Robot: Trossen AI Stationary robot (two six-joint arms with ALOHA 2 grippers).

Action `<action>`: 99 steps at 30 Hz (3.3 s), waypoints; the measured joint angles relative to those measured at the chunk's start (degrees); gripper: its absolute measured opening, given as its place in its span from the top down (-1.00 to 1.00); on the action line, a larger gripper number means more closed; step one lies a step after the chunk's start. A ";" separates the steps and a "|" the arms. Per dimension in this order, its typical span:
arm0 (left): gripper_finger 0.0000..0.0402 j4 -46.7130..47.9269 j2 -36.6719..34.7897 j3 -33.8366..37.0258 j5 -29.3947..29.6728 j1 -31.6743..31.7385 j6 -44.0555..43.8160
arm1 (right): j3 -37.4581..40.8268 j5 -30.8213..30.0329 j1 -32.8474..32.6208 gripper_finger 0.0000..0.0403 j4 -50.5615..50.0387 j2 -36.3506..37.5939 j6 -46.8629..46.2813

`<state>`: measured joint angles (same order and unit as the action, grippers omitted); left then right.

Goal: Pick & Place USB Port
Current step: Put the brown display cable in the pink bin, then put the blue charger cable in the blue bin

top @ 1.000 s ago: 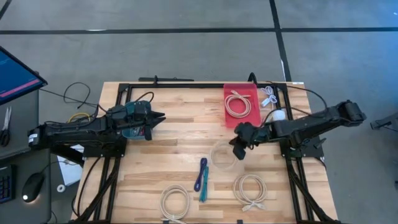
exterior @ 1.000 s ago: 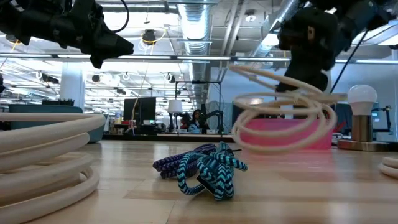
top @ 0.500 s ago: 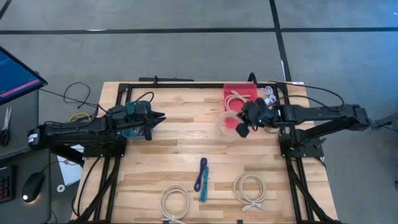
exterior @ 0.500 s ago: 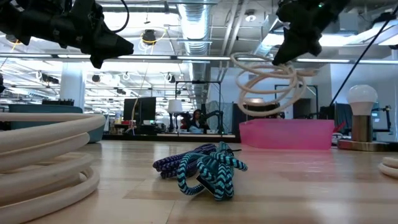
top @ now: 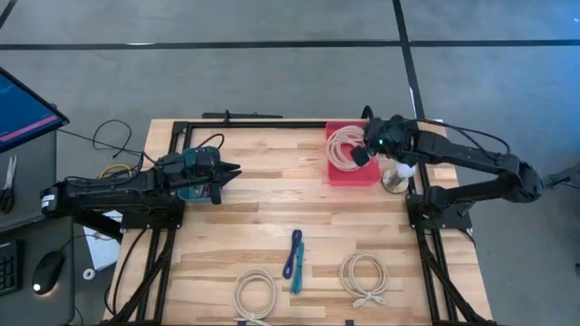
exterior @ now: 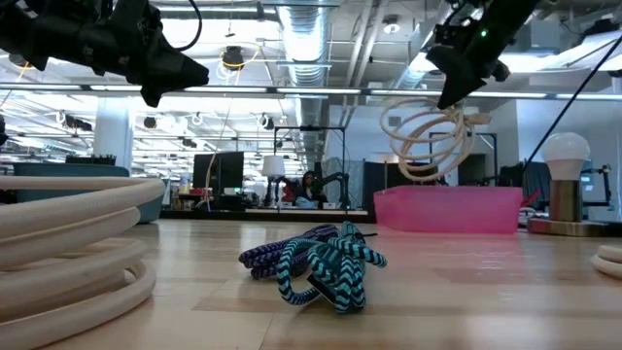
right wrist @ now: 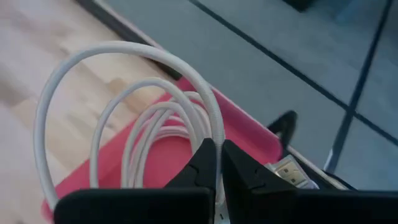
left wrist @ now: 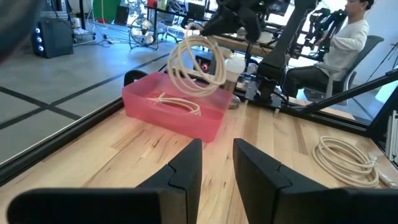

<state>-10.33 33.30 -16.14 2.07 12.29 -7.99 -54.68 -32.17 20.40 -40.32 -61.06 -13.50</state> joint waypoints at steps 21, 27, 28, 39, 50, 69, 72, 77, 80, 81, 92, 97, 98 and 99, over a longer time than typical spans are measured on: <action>0.55 0.00 -0.01 0.00 0.01 -0.01 0.00 | 4.44 13.48 17.78 1.00 10.13 -13.63 1.89; 0.55 0.00 -0.02 0.00 0.02 0.00 0.00 | 4.44 13.31 20.02 1.00 13.44 -21.70 1.89; 0.55 0.00 0.00 0.00 0.00 0.00 0.00 | 4.44 13.30 20.43 1.00 13.52 -22.85 1.89; 0.55 0.00 0.00 0.00 0.00 0.01 0.00 | 4.42 14.34 21.17 0.96 14.49 -28.26 1.29; 0.55 0.00 -0.02 0.00 0.00 0.01 0.00 | 4.44 16.25 20.31 0.46 13.31 -21.49 3.05; 0.55 0.00 -0.01 0.00 0.00 0.00 0.00 | 4.44 33.94 6.18 0.40 1.25 -2.63 -3.18; 0.55 0.00 -0.01 0.00 0.01 0.00 0.00 | 4.44 36.98 1.83 0.41 0.02 -1.04 -6.67; 0.55 0.00 -0.02 0.00 0.02 0.01 0.00 | 4.44 38.23 -6.92 0.41 0.00 0.51 -7.12; 0.55 0.00 -0.02 0.00 0.00 0.00 0.00 | 4.42 35.05 -12.79 0.41 0.08 1.16 -6.70; 0.55 0.00 -0.02 0.00 0.00 -0.01 0.00 | 4.42 33.76 -14.64 0.41 0.16 1.26 -6.70; 0.55 0.04 -0.02 0.00 0.00 -0.01 0.00 | 4.42 20.07 -32.16 0.41 -0.42 1.05 -17.02; 0.55 0.16 -0.01 0.00 0.00 0.01 0.00 | 4.42 14.26 -38.15 0.41 -1.32 1.00 -23.91; 0.55 0.24 0.00 0.00 0.00 0.01 0.00 | 4.42 13.25 -39.23 0.41 -1.28 0.78 -24.99; 0.55 0.31 0.00 0.00 0.00 0.01 0.00 | 4.42 12.30 -40.23 0.41 -1.26 0.56 -25.86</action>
<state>-10.02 33.30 -16.14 2.07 12.29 -7.99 -50.26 -19.87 -19.83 -41.57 -60.49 -39.37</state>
